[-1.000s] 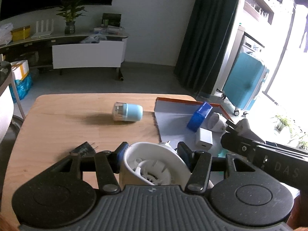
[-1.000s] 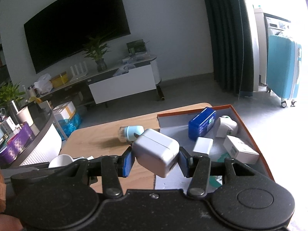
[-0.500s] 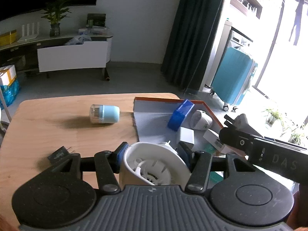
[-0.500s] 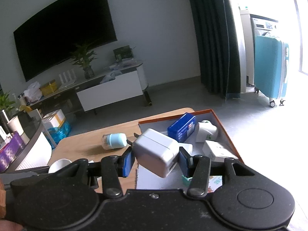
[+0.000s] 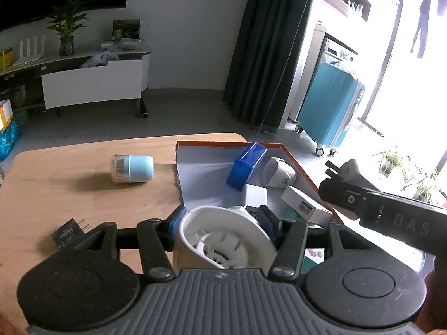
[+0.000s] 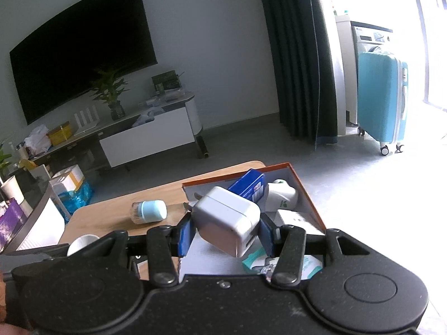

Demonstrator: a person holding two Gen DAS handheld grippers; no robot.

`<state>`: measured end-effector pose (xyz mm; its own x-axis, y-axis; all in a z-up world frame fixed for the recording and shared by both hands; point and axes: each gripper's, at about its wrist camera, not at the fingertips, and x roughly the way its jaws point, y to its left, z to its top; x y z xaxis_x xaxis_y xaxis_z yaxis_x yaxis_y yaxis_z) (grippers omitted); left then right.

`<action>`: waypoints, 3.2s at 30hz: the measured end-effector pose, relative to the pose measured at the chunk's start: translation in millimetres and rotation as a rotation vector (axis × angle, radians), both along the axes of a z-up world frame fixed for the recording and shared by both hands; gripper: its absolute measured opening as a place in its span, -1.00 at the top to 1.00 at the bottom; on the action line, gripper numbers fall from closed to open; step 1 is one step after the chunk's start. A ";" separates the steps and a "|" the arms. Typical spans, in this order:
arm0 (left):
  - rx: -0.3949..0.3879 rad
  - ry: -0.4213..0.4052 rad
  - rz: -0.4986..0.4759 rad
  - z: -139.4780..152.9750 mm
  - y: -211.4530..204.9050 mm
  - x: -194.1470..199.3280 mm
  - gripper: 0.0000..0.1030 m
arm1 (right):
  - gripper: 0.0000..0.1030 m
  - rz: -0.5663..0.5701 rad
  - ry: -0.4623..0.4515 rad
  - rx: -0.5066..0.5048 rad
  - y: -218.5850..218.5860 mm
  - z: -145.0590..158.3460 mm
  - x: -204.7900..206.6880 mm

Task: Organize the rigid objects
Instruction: 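Carry the cube adapter and round-socket adapter over the white box with both tools, then open both tools to drop the two adapters into the box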

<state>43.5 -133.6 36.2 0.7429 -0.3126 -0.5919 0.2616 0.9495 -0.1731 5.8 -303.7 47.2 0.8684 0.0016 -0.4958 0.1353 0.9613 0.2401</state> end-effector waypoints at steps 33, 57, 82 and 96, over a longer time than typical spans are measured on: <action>0.014 0.034 -0.074 -13.5 -46.7 25.7 -0.09 | -0.15 -0.032 0.049 -0.023 -42.5 -18.3 38.0; 0.021 0.086 -0.106 -31.7 -61.6 40.7 -0.09 | -0.15 -0.009 0.132 -0.005 -51.5 -37.2 71.2; 0.032 0.111 -0.137 -40.3 -77.9 48.4 -0.10 | -0.18 -0.016 0.152 0.005 -53.7 -44.5 85.6; -0.013 0.150 -0.169 -45.8 -83.9 55.0 -0.10 | -0.19 -0.076 0.032 0.066 -68.0 -30.4 70.5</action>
